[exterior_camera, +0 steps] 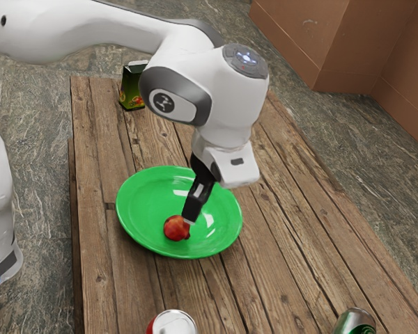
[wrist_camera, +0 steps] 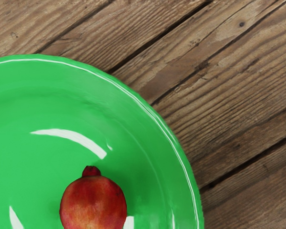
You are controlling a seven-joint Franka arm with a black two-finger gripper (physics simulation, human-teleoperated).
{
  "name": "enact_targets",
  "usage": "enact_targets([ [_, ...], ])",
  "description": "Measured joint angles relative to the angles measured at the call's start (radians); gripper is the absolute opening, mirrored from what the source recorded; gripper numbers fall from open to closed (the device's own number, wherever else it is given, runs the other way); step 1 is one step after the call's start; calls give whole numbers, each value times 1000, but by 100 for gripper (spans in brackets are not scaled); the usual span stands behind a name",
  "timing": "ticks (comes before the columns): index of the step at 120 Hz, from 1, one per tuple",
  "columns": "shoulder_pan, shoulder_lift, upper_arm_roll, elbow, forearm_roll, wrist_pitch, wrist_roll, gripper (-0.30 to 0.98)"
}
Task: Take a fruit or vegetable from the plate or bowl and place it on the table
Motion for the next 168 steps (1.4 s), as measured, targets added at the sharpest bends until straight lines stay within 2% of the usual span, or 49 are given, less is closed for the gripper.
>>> enact_targets([
  [15, 2, -18, 18, -54, -9, 19, 10, 69],
  [28, 3, -20, 113, -161, -33, 55, 22, 69],
  [37, 3, -24, 139, -195, -46, 96, 35, 69],
  [51, 0, -49, 155, -235, -99, 171, 67, 69],
  [62, -95, -80, 259, -290, -131, 225, 93, 69],
  [71, -129, -90, 296, -326, -144, 263, 111, 69],
  [91, -139, -79, 311, -355, -166, 309, 144, 69],
  [168, -153, 11, 310, -377, -161, 231, 180, 69],
])
